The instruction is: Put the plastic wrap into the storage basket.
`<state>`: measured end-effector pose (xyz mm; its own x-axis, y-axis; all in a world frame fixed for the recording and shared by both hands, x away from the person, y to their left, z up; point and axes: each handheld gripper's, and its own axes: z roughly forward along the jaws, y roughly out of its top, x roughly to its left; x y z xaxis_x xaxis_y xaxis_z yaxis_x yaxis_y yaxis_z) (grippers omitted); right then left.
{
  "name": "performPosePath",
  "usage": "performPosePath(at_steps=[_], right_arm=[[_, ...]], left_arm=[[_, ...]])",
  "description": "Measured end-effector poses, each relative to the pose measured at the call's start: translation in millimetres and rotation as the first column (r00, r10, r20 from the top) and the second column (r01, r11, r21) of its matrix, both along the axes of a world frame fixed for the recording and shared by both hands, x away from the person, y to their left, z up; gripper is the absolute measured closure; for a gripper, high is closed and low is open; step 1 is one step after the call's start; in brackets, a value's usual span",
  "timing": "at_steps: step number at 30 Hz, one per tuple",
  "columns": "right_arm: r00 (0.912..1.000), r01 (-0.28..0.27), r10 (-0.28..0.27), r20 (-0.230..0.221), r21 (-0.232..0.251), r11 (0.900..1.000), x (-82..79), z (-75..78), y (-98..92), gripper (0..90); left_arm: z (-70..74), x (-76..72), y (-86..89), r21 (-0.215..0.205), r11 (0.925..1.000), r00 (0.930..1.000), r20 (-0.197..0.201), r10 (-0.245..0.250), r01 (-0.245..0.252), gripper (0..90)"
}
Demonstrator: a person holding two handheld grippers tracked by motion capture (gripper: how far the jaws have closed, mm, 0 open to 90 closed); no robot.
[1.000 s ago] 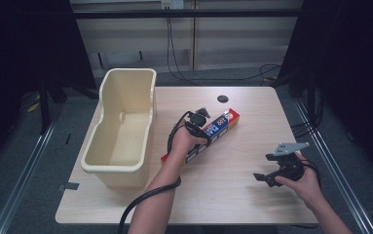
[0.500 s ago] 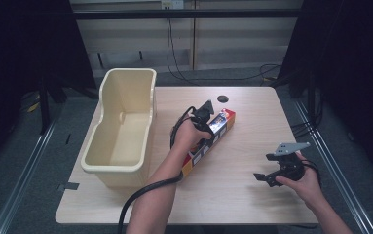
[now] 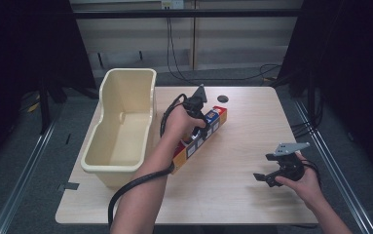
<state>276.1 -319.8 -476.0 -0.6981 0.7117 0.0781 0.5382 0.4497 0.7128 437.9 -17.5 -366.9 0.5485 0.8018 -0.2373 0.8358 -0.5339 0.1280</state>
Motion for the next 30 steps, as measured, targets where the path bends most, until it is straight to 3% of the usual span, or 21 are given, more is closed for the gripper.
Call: performPosePath(at_steps=[10,13,30], right_arm=[[1.0000,-0.001,0.001,0.004,0.000,1.000,0.1,-0.1,-0.2,5.1],[1.0000,-0.001,0.001,0.004,0.000,1.000,0.0,-0.1,-0.3,5.1],[1.0000,-0.005,0.005,0.001,-0.002,1.000,0.1,0.5,0.5,4.9]], left_arm=[[30.8,-1.2,14.7,0.012,0.9997,0.9998,-0.009,0.020,-0.020,40.4],[39.2,-1.8,19.5,0.010,0.9988,0.9988,-0.013,0.047,-0.047,40.4],[81.0,-3.3,46.5,0.005,0.9938,0.9937,0.011,0.111,-0.111,40.5]])
